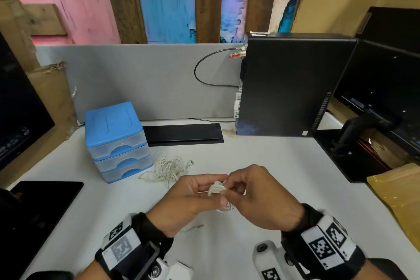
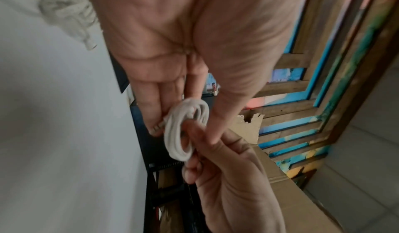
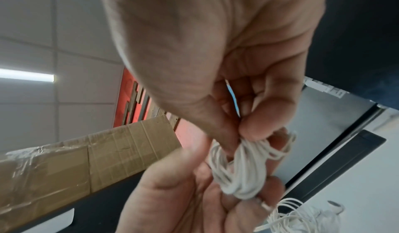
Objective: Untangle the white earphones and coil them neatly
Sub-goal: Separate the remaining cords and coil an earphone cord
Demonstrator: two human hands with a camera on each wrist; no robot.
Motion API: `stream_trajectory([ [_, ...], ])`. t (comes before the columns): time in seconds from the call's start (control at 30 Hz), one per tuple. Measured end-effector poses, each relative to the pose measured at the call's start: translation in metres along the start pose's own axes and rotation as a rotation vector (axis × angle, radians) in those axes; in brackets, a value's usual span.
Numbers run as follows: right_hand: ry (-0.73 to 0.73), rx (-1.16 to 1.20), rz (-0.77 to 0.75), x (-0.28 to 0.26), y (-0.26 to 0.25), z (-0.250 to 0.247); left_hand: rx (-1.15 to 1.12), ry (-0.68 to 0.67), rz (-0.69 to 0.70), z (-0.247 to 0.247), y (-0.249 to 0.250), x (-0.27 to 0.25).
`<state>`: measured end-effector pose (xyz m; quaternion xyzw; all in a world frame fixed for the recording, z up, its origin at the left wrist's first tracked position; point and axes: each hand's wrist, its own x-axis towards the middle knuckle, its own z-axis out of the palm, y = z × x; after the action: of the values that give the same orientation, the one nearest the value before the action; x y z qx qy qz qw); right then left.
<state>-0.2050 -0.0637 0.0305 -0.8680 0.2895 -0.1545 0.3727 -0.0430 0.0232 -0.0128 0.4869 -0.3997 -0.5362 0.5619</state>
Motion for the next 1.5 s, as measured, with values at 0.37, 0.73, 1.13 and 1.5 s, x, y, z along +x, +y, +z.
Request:
stream_trajectory([
  [0.37,-0.079,0.093,-0.057,-0.002,-0.001,-0.006,0.339,-0.011,0.129,-0.006,0.004,-0.004],
  [0.73,-0.07,0.195,-0.117,-0.006,-0.009,-0.015,0.175,-0.066,0.127,-0.013,0.008,-0.001],
  [1.13,0.194,-0.028,-0.325,-0.008,-0.006,-0.006,0.091,-0.252,0.106,-0.009,0.023,-0.012],
  [1.5,0.211,-0.015,-0.434,-0.005,0.0,-0.012,-0.092,-0.11,0.078,-0.004,0.024,-0.01],
])
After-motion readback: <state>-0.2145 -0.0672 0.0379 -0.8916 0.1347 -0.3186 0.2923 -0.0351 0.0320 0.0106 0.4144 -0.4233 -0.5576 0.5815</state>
